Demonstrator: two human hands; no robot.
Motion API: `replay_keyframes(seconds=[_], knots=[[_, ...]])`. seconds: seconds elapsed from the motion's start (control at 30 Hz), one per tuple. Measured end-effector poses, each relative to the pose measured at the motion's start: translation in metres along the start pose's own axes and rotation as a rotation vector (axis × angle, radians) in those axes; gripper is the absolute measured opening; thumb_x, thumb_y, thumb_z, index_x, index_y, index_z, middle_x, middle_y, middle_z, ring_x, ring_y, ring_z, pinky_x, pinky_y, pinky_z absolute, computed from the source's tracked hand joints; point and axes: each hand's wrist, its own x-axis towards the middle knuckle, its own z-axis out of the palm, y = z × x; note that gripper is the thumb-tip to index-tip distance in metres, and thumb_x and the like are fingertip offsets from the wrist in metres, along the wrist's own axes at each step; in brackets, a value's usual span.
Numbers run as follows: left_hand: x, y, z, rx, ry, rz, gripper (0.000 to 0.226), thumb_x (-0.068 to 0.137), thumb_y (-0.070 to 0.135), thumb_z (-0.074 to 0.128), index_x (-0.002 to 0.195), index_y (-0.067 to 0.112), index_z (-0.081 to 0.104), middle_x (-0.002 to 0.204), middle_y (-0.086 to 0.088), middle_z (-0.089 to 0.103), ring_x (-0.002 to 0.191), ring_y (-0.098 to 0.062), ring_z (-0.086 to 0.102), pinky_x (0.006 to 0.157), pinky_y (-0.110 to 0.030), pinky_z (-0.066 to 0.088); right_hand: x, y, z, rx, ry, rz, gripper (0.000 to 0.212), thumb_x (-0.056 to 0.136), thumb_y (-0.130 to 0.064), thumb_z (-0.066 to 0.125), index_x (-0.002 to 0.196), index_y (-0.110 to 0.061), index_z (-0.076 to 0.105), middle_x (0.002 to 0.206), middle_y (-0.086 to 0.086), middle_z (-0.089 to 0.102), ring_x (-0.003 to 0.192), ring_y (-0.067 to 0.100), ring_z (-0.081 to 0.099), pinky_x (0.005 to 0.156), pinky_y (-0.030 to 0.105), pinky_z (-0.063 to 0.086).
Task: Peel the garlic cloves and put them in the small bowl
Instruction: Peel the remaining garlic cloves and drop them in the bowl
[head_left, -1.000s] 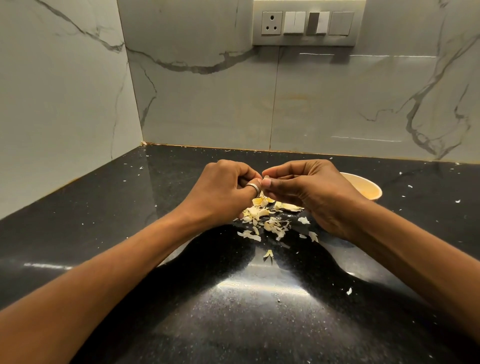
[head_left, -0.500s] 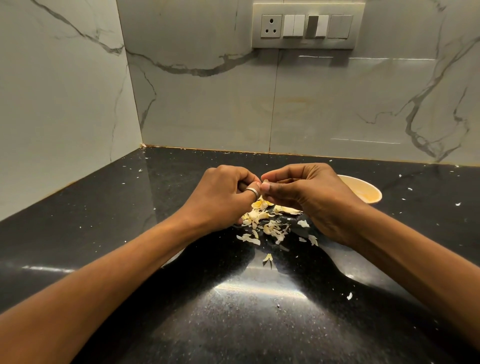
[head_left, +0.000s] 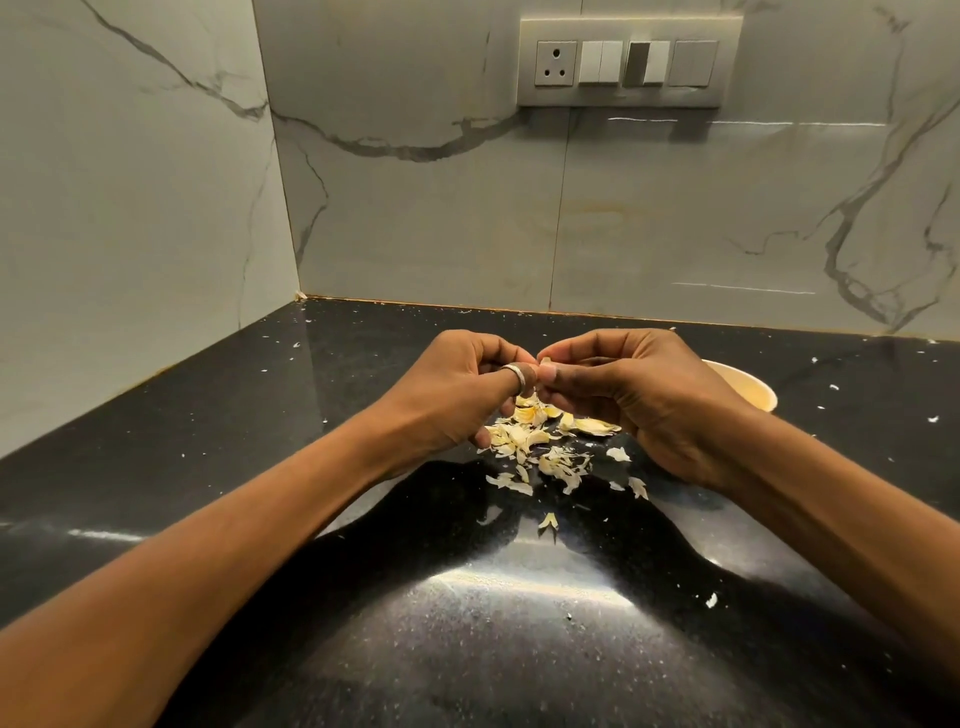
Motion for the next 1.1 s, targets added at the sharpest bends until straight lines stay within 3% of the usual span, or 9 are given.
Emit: replay_keyframes(seconds=[0.5,0.63,0.97,1.1], knots=[[-0.0015,-0.0005,-0.0022,0.101,-0.056,0.017,0.016,0.093,0.025,0.069,0.098,0.009,0.069,0.079,-0.003,0.066,0.067,-0.006,0.064,0.048,-0.025,0.053,-0.0031,0.0002,0.0011,-0.081,0.004,-0.006,0.016,0.078,0.008,0.073,0.095,0.007,0.072,0.091,0.024,0.075,0.073,0.022,0.074,0.065,0.022,0.061],[-0.0022,0.001,-0.0018,0.054,-0.058,0.004,0.017,0.092,0.024,0.071,0.098,0.008,0.07,0.081,-0.004,0.068,0.069,-0.007,0.065,0.047,-0.024,0.053,-0.0034,-0.0011,0.001,-0.093,0.012,-0.018,0.026,0.068,0.001,0.077,0.093,0.004,0.073,0.087,0.02,0.075,0.072,0.021,0.074,0.065,0.021,0.06],[-0.0019,-0.002,0.0029,0.045,-0.043,-0.012,0.015,0.094,0.019,0.068,0.099,0.004,0.07,0.08,-0.005,0.068,0.07,-0.008,0.067,0.053,-0.028,0.059,-0.0027,0.0051,0.0022,-0.117,0.033,-0.04,0.012,0.075,0.007,0.076,0.086,0.002,0.075,0.084,0.02,0.075,0.073,0.023,0.074,0.067,0.023,0.061],[-0.0019,-0.0035,0.0028,0.059,-0.049,-0.002,0.016,0.094,0.02,0.068,0.098,0.005,0.07,0.08,-0.004,0.067,0.069,-0.007,0.067,0.054,-0.029,0.059,-0.002,0.0057,0.0018,-0.102,0.032,-0.035,0.02,0.067,0.002,0.078,0.087,0.002,0.074,0.085,0.022,0.075,0.074,0.023,0.074,0.07,0.025,0.062]])
